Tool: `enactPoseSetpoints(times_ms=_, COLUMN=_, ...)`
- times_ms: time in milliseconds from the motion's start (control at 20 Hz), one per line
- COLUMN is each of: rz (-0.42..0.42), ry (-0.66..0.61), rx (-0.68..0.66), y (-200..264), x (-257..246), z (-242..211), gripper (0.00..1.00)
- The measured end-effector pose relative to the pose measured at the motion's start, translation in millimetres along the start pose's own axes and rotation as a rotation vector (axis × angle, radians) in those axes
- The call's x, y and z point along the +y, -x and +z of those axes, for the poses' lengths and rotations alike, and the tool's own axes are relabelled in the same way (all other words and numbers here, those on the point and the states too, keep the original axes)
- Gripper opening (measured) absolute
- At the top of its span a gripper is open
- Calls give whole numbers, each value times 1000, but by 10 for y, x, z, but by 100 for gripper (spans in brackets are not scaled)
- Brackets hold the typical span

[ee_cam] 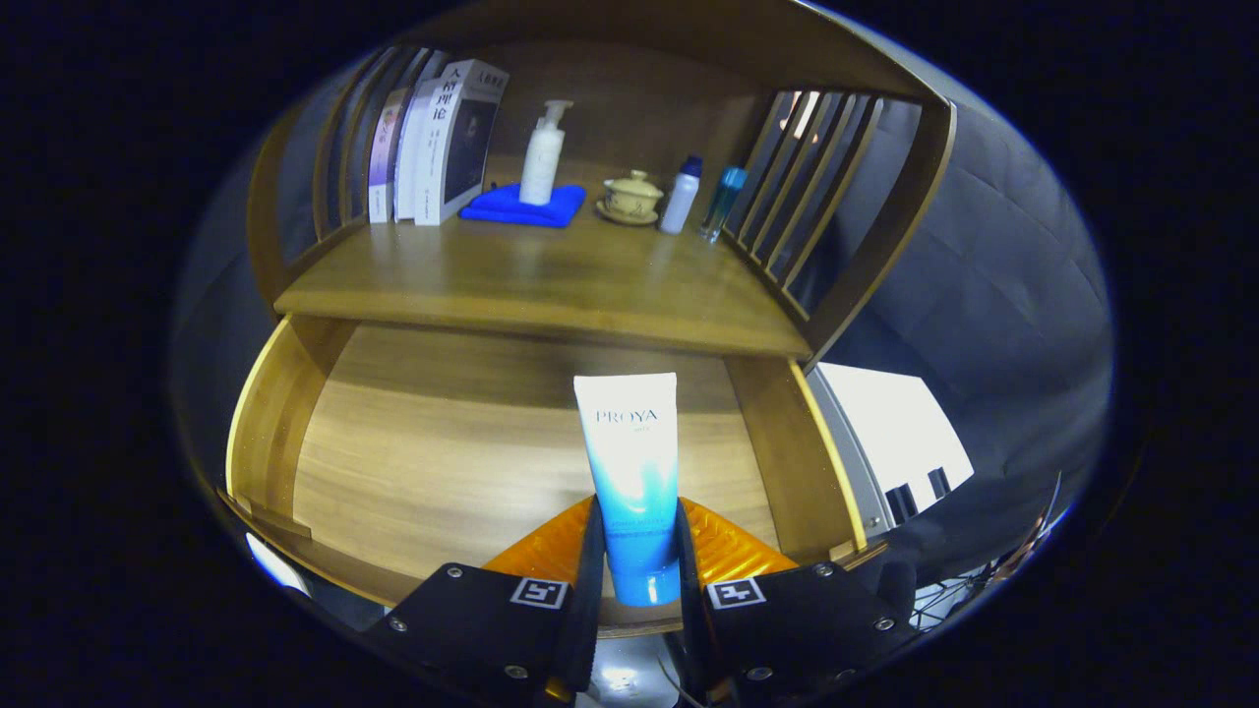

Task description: Pull open the drawer, take out the items inside it, and place them on the countertop above the cabinet.

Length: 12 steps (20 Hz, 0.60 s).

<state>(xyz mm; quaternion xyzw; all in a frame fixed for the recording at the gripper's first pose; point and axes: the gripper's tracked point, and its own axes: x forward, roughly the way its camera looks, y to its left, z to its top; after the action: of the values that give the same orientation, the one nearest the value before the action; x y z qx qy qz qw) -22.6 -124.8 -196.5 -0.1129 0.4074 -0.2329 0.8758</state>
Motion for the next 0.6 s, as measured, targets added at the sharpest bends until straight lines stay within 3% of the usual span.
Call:
enactPoseSetpoints(times_ms=300, rz=9, ry=-19, rx=-87, y=-120, x=14, z=571, gripper=37)
enactPoseSetpoints(times_ms=600, rz=83, ry=-53, rx=-194, y=-508, x=159, z=1274, gripper=37)
